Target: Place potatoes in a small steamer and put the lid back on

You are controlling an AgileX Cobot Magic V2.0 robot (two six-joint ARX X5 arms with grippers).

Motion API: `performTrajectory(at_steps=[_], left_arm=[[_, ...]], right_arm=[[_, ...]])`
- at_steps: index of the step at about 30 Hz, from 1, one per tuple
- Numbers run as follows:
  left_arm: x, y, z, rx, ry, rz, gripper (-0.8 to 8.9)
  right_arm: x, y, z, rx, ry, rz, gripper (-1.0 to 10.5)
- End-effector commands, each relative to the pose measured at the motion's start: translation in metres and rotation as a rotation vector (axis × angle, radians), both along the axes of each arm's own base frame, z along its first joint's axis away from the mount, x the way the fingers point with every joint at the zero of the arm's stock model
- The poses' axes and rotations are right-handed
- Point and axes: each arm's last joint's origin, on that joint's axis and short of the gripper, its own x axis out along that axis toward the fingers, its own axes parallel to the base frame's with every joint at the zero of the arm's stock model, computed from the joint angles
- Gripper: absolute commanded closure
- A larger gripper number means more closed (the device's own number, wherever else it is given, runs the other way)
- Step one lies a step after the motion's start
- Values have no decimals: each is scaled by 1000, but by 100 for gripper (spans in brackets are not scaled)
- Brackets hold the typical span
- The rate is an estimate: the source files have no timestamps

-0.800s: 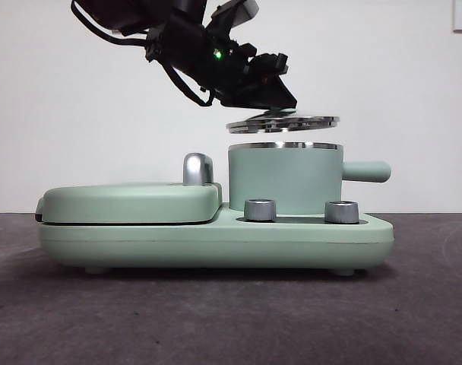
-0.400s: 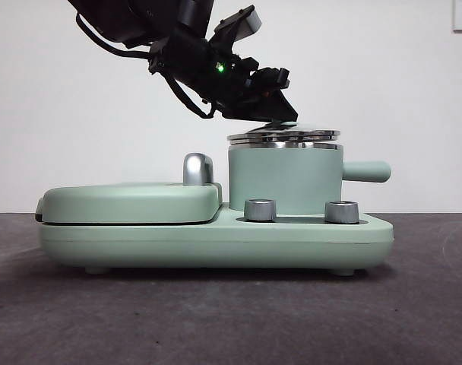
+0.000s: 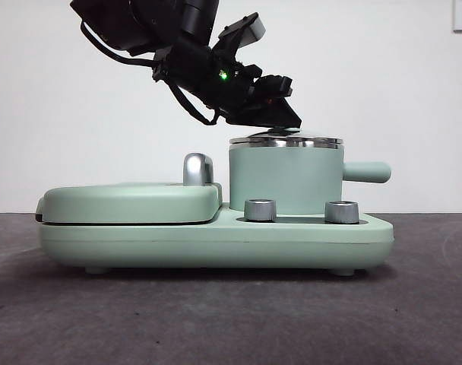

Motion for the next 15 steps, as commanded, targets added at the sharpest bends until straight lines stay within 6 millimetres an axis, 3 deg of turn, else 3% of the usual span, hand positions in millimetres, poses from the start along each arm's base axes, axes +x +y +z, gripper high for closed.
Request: performTrajectory(at_steps=[1, 15], left_arm=[[6, -8, -8, -2, -3, -7, 800], [5, -8, -10, 14, 22, -7, 799]], right_arm=[[0, 0, 3, 15, -9, -2, 468], [0, 0, 3, 15, -10, -3, 469]])
